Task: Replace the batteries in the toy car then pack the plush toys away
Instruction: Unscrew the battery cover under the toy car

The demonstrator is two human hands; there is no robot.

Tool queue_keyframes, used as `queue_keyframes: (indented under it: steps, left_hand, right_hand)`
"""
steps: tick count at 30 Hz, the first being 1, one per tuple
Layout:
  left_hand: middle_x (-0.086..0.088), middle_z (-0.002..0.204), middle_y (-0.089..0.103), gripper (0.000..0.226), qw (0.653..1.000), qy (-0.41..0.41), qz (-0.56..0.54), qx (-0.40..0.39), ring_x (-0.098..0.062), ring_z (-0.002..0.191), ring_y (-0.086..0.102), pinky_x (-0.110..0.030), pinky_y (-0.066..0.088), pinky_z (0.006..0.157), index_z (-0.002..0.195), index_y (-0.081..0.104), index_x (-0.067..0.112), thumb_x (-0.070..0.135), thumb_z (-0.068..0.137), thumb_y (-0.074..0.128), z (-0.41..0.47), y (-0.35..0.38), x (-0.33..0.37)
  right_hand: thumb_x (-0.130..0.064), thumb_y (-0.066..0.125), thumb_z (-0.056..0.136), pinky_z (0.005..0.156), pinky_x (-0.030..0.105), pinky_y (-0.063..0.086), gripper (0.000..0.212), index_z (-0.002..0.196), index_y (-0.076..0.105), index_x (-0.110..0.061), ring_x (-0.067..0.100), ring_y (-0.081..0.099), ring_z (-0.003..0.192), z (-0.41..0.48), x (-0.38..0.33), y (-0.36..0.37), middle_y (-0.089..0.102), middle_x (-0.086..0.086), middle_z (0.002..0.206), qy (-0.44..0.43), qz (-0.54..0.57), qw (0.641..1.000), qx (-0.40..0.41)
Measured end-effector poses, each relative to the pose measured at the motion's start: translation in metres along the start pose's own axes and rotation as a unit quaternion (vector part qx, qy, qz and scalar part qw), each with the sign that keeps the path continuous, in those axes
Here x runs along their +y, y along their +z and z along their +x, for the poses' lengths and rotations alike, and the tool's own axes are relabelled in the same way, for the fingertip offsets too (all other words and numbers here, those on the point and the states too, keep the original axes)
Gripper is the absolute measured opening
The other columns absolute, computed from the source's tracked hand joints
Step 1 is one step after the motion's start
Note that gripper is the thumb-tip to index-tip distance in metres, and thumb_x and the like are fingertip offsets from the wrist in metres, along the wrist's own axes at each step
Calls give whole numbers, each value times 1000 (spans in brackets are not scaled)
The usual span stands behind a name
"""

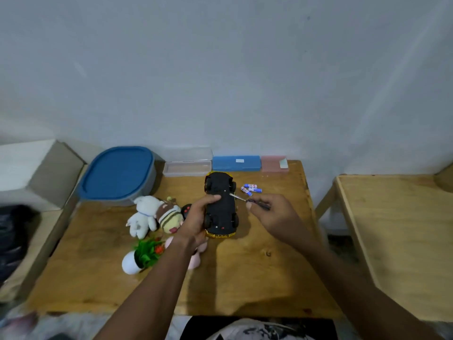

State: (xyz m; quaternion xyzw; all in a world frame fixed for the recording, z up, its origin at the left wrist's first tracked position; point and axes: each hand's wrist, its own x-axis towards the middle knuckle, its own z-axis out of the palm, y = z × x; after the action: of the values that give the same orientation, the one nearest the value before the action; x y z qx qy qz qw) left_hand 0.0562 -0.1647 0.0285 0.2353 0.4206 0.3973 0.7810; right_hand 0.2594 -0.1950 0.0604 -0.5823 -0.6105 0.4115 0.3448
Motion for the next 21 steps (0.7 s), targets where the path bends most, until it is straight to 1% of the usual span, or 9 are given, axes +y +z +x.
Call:
queue_keyframes:
  steps: [2, 4, 7, 9, 11, 13, 15, 18, 21]
  left_hand:
    - [-21, 90, 70, 41, 1000, 3, 20, 1, -32, 73, 67, -36, 58, 68, 109, 65, 0, 23, 75, 61, -3, 5, 3]
    - [-19, 85, 70, 41, 999, 12, 53, -2, -29, 69, 67, -34, 57, 63, 109, 63, 1, 23, 74, 60, -5, 11, 6]
    - [-17, 82, 70, 40, 996, 23, 83, -15, -27, 65, 68, -32, 57, 59, 108, 63, 1, 22, 74, 58, -9, 20, 9]
    - [-17, 85, 71, 52, 995, 32, 96, -14, -28, 69, 68, -34, 57, 62, 117, 59, 0, 23, 70, 65, -9, 23, 10]
    - [-19, 90, 70, 71, 994, 38, 104, -13, -30, 72, 68, -35, 57, 64, 126, 54, 0, 27, 63, 71, -11, 25, 9]
    - [-19, 90, 69, 78, 993, 46, 106, -13, -30, 72, 68, -35, 58, 64, 129, 53, 0, 29, 60, 73, -12, 26, 7]
    - [-21, 93, 68, 79, 993, 51, 105, -13, -31, 74, 67, -36, 58, 65, 130, 52, -1, 29, 59, 73, -14, 29, 6]
    - [-25, 103, 62, 79, 992, 64, 109, -13, -35, 82, 64, -40, 55, 71, 133, 51, 0, 29, 62, 73, -16, 30, 3]
    - [-25, 106, 61, 77, 992, 67, 109, -12, -36, 85, 63, -43, 53, 76, 132, 52, 0, 29, 64, 73, -19, 32, 3]
  right_hand:
    - [-27, 66, 91, 67, 27, 48, 10, 93, 76, -23, 7, 64, 75, -3, -14, -6, 70, -11, 75, -18, -25, 999, 31]
    - [-27, 65, 91, 68, 26, 48, 12, 94, 76, -23, 8, 65, 77, -6, -25, -12, 71, -8, 77, -28, -34, 998, 39]
    - [-27, 65, 92, 71, 31, 49, 15, 95, 77, -19, 13, 65, 80, -8, -33, -16, 73, -4, 80, -25, -43, 998, 41]
    - [-27, 64, 93, 65, 29, 45, 17, 96, 77, -17, 9, 61, 71, -10, -34, -20, 69, -8, 74, -25, -50, 998, 41]
    - [-27, 63, 93, 58, 20, 39, 17, 96, 77, -16, 0, 53, 62, -11, -34, -23, 62, -13, 66, -28, -57, 997, 41]
    - [-26, 63, 93, 55, 12, 35, 17, 97, 77, -18, -3, 52, 60, -14, -35, -25, 60, -15, 63, -29, -61, 997, 44]
    - [-27, 63, 93, 54, 11, 36, 17, 99, 78, -19, -4, 52, 60, -16, -37, -27, 60, -15, 63, -30, -69, 996, 44]
    - [-28, 62, 93, 55, 12, 36, 19, 102, 77, -20, -1, 54, 63, -20, -39, -28, 65, -12, 70, -26, -86, 995, 43]
    - [-28, 62, 93, 58, 19, 38, 19, 103, 77, -22, 2, 54, 64, -23, -40, -29, 65, -11, 70, -16, -74, 996, 40]
